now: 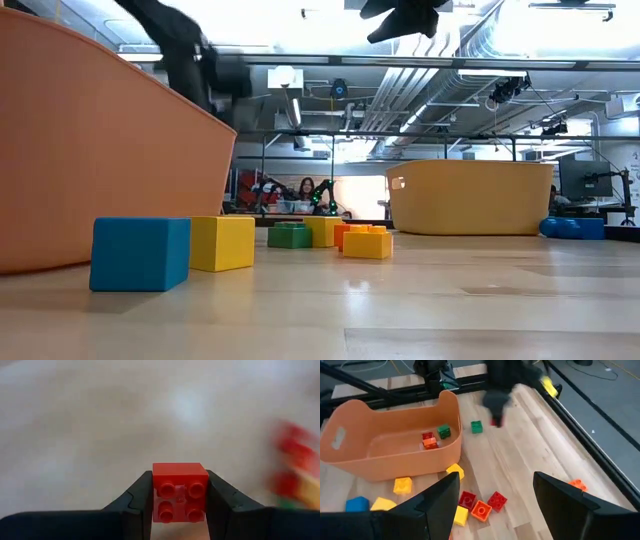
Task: Sort blocks by size
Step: Put the red game piece into the orange bin
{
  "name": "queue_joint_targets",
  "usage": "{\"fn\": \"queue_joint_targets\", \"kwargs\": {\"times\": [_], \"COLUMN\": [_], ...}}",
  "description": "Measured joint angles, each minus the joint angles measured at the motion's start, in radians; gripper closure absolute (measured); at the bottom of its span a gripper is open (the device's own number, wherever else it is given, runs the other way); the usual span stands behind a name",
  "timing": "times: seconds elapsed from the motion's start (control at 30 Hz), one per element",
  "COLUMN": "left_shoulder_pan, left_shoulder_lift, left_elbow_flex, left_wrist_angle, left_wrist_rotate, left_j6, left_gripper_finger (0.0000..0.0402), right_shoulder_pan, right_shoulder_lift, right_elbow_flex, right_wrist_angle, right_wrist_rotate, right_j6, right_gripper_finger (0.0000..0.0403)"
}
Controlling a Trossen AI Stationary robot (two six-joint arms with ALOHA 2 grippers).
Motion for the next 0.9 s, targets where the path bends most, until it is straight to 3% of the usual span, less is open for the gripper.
{"fn": "queue_joint_targets", "kwargs": {"times": [0.23, 0.4, 0.53, 0.63, 0.73, 0.8, 0.9], "left_shoulder_pan": [-0.447, -0.819, -1.038, -1.115, -1.115, -1.078, -1.002], "left_shoulder_lift": [-0.3, -0.38, -0.363, -0.317, -0.26, -0.226, -0.181], "left_elbow_flex": [0.003, 0.003, 0.003, 0.003, 0.003, 0.003, 0.003], "left_wrist_angle": [0.094, 0.161, 0.153, 0.076, 0.006, 0.001, 0.011], "left_wrist_rotate": [-0.023, -0.199, -0.324, -0.362, -0.352, -0.303, -0.152], "left_j6": [-0.185, -0.374, -0.463, -0.506, -0.588, -0.608, -0.583], "left_gripper_finger": [0.0305, 0.0305, 0.0305, 0.0305, 0.0296, 0.0256, 0.0176], "right_shoulder_pan": [-0.038, -0.082, -0.105, -0.113, -0.113, -0.111, -0.105], "right_shoulder_lift": [0.0, 0.0, 0.0, 0.0, -0.002, -0.008, -0.034], "right_elbow_flex": [0.0, 0.0, 0.0, 0.0, 0.0, 0.0, 0.0], "right_wrist_angle": [-0.002, -0.008, -0.008, -0.01, -0.017, -0.015, -0.015], "right_wrist_rotate": [0.06, 0.043, 0.016, 0.006, 0.006, 0.002, -0.029], "right_j6": [-0.085, -0.103, -0.124, -0.126, -0.138, -0.152, -0.161], "right_gripper_finger": [0.0151, 0.0151, 0.0151, 0.0151, 0.0151, 0.0151, 0.0151]}}
